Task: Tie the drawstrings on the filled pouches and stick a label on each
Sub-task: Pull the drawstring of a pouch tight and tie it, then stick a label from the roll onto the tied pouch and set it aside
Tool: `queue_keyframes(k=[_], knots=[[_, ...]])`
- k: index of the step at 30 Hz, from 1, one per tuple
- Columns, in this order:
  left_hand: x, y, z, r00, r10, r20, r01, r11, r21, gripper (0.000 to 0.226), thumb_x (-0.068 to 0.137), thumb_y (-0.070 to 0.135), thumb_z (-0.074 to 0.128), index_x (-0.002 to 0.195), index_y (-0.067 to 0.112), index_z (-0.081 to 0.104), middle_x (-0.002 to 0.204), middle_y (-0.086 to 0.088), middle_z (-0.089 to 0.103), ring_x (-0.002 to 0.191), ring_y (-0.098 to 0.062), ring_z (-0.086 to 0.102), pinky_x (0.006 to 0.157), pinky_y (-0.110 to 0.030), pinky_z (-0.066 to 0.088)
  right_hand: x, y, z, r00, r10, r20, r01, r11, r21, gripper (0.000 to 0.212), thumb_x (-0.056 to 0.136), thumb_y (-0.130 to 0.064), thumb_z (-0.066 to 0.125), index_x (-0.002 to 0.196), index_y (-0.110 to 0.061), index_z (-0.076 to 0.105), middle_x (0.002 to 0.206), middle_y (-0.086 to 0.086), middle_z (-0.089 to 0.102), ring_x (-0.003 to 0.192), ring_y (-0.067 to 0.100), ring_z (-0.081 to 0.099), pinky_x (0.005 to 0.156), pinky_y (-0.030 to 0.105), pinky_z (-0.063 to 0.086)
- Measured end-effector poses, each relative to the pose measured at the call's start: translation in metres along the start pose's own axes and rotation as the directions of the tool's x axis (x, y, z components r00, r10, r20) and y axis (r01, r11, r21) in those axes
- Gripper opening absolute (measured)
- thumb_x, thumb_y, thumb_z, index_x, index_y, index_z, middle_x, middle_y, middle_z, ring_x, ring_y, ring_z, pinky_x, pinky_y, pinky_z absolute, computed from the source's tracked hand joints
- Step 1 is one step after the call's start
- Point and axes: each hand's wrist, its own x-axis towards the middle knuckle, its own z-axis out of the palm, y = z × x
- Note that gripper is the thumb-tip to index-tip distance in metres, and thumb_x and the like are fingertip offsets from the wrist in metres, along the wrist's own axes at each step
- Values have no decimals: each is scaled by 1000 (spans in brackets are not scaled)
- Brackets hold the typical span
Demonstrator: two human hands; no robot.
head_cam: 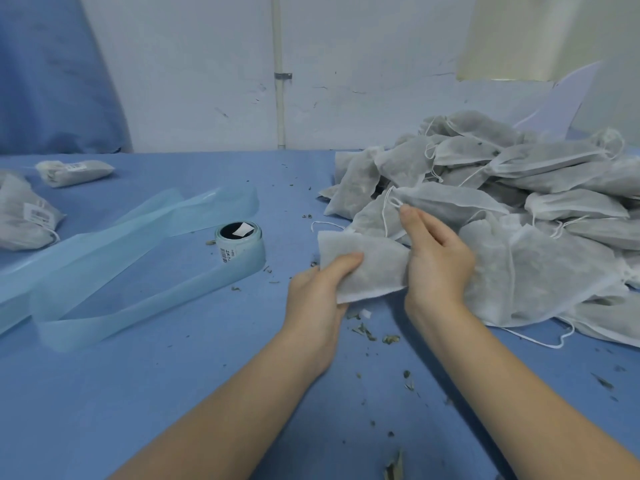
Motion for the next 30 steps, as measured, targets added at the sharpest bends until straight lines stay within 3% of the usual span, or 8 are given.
queue_keyframes(k=[4,8,14,20,23,26,28,30], knots=[[8,6,-8,999,52,2,-51,998,-45,12,89,5,57,96,2,65,88,-10,74,83,-20,71,71,-32,59,-4,-2,-4,944,44,326,-23,997,-69,4,75,-22,78,74,-26,77,91,-7,73,85,1,67,73,12,49],[7,13,-12,999,43,31,-41,998,-51,20,91,12,55,106,3,64,97,-15,71,90,-27,70,66,-39,59,-7,-7,-8,841,-12,541,160,961,-227,17,75,-17,77,66,-32,75,101,-12,63,97,-4,59,84,8,42],[3,17,-10,989,145,26,-147,980,135,54,65,34,76,107,2,66,101,-15,71,92,-26,70,76,-41,58,-12,-7,-10,762,-88,641,360,881,-307,16,77,-14,78,70,-28,73,105,-9,59,98,-7,55,85,3,35],[8,18,-13,947,312,-79,-282,923,263,30,82,20,70,103,-1,63,103,-21,68,100,-39,64,92,-56,48,-14,-6,-5,758,-124,640,411,853,-322,17,78,-18,77,74,-34,72,102,-13,62,100,-5,57,89,6,35],[9,26,-15,895,430,-120,-370,865,339,31,83,23,70,100,-2,61,100,-20,68,97,-37,64,89,-56,49,-13,-9,4,760,-124,639,381,880,-283,15,79,-25,77,88,-35,70,95,-17,66,95,-4,60,83,11,42],[13,39,-22,778,594,-205,-444,750,490,36,84,31,68,92,-2,58,89,-13,65,86,-31,60,78,-40,48,-8,-7,21,792,27,610,145,962,-231,17,85,-37,67,102,-33,64,105,-13,68,104,4,63,88,19,49],[17,53,-31,688,673,-270,-458,692,557,30,85,34,66,78,7,54,75,1,57,77,-24,53,66,-30,37,-5,0,36,777,178,604,-63,976,-207,15,96,-27,56,105,-22,66,111,2,68,105,16,64,93,30,51],[22,68,-43,623,709,-330,-434,665,608,31,86,35,65,68,21,43,67,13,49,70,-17,46,61,-24,27,-5,13,49,745,248,619,-19,936,-352,27,97,-13,52,122,-13,61,116,5,65,100,17,63,98,34,50]])
